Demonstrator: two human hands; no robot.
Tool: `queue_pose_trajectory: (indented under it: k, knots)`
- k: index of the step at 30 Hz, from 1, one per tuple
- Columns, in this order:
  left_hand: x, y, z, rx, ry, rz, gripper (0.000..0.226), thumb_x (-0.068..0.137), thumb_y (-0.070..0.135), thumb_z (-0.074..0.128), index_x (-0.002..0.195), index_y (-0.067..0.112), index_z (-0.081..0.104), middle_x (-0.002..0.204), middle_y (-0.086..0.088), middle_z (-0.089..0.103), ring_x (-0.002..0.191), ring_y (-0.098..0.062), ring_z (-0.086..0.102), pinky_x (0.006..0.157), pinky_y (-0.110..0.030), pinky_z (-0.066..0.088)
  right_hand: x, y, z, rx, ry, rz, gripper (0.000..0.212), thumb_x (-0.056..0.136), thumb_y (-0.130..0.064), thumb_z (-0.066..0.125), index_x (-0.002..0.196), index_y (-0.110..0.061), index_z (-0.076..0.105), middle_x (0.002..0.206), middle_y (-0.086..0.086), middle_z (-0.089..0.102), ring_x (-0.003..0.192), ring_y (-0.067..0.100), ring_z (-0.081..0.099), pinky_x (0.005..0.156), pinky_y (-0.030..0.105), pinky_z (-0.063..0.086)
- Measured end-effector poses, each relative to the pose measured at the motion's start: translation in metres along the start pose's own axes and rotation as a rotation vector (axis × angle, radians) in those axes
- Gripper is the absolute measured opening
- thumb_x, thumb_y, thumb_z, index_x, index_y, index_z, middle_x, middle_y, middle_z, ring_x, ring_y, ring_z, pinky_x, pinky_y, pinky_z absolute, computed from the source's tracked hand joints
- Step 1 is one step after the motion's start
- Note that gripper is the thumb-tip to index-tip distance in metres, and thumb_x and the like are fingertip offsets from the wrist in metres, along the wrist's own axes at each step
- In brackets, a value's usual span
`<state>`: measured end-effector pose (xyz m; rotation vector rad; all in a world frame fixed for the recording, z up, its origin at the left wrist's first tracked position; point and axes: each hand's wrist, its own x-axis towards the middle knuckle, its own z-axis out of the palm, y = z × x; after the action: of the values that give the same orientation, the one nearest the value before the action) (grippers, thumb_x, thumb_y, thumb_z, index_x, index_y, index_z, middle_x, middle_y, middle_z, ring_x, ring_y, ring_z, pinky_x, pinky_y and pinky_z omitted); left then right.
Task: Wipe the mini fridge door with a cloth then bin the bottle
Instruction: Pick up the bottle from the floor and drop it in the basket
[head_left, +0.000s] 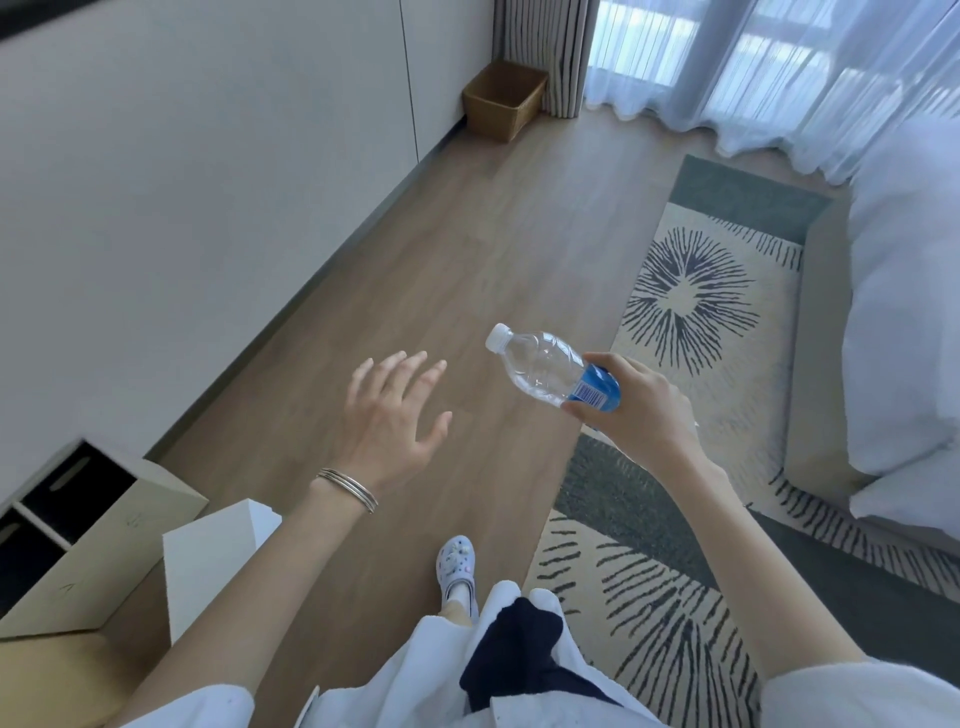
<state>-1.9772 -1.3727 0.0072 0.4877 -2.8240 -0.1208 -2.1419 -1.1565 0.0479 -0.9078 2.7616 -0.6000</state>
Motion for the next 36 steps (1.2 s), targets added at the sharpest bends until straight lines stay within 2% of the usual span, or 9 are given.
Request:
queue_pose_trajectory:
  k: [5,9,15,28,36]
  knots:
    - [0.069,-0.032,0.003,0.002,0.000,0.011,0.055,0.085,0.046,0.042,0.126,0.015,0.063,0.126,-0.011,0.064,0.117,-0.031,0.058,0.104,-0.048,0.032,0.070,-0.018,-0.005,0.004,0.028,0.007,0.053,0.078,-0.054,0.065,0.124,-0.032,0.051,0.117,-0.011,0.061,0.094,0.015,0.059,0.071,0.029,0.046]
    - [0.120,-0.054,0.007,0.014,-0.004,0.020,0.056,0.086,0.046,0.040,0.126,0.015,0.063,0.126,-0.010,0.063,0.118,-0.031,0.058,0.103,-0.051,0.039,0.118,-0.027,-0.004,0.021,0.045,0.007,0.054,0.078,-0.054,0.066,0.124,-0.032,0.051,0.115,-0.011,0.061,0.095,0.015,0.060,0.071,0.030,0.048]
    - [0.176,-0.074,0.018,0.017,-0.007,0.025,0.057,0.086,0.046,0.039,0.128,0.015,0.062,0.127,-0.011,0.063,0.119,-0.031,0.057,0.103,-0.050,0.038,0.174,-0.028,0.001,0.041,0.047,0.015,0.052,0.077,-0.054,0.066,0.123,-0.033,0.051,0.112,-0.013,0.062,0.092,0.013,0.060,0.067,0.026,0.043]
    - [0.312,-0.073,0.071,-0.005,-0.052,0.008,0.056,0.086,0.046,0.040,0.127,0.016,0.062,0.127,-0.010,0.063,0.119,-0.030,0.057,0.104,-0.049,0.037,0.319,0.027,-0.013,0.011,-0.015,0.044,0.054,0.077,-0.054,0.065,0.124,-0.033,0.050,0.115,-0.011,0.061,0.095,0.015,0.060,0.072,0.032,0.049]
    - [0.424,-0.059,0.092,0.002,-0.032,-0.034,0.057,0.086,0.046,0.039,0.127,0.014,0.062,0.127,-0.011,0.063,0.119,-0.032,0.058,0.103,-0.051,0.039,0.432,0.055,-0.051,0.009,-0.005,0.009,0.050,0.077,-0.053,0.065,0.121,-0.035,0.051,0.113,-0.014,0.061,0.093,0.013,0.059,0.066,0.026,0.038]
